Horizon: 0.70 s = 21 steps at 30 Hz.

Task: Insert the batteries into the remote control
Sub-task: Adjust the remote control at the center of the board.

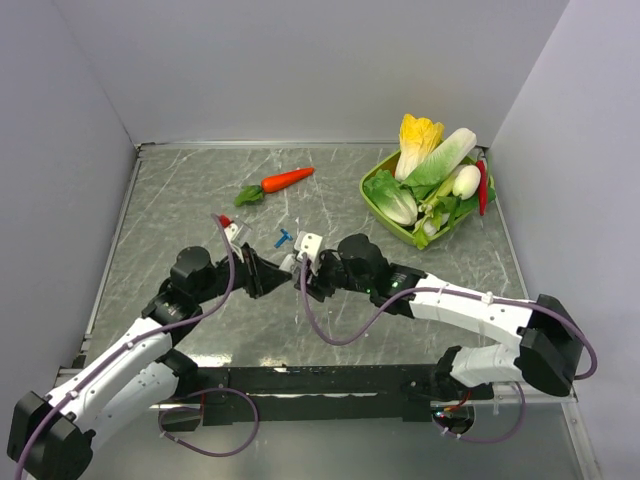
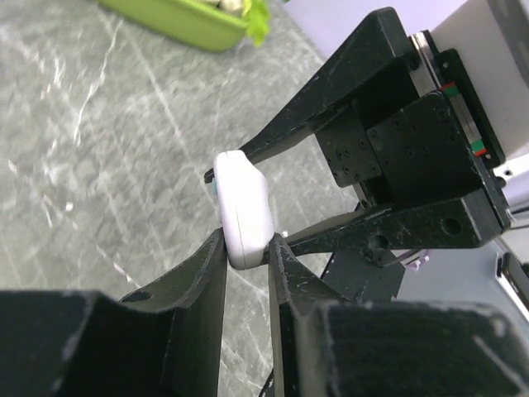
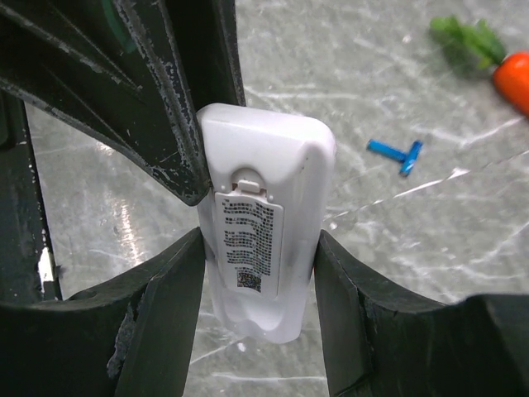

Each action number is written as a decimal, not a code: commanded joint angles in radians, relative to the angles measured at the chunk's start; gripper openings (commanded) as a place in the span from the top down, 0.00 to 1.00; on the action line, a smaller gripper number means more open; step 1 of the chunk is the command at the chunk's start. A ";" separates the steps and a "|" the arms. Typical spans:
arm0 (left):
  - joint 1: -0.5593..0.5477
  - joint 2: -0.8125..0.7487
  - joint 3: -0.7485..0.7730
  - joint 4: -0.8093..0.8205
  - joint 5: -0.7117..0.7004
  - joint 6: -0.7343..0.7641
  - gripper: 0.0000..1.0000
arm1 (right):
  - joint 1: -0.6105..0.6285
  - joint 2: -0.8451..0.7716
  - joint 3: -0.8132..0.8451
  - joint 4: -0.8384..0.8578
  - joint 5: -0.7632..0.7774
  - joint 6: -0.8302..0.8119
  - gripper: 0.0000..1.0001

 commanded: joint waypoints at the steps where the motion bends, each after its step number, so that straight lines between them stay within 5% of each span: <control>1: -0.010 -0.013 -0.084 0.087 -0.115 -0.073 0.99 | 0.017 0.047 -0.047 0.110 0.020 0.066 0.63; 8: -0.026 0.030 -0.235 0.313 -0.204 -0.088 0.99 | -0.013 0.106 -0.158 0.296 0.053 0.157 0.33; 14: -0.054 0.127 -0.288 0.460 -0.260 -0.084 0.99 | -0.032 0.135 -0.239 0.431 0.063 0.154 0.29; 18: -0.074 0.145 -0.291 0.456 -0.309 -0.075 0.99 | -0.043 0.095 -0.224 0.376 0.128 0.233 0.23; 21: -0.092 0.136 -0.301 0.444 -0.349 -0.079 0.99 | -0.044 0.022 -0.195 0.285 0.289 0.422 0.07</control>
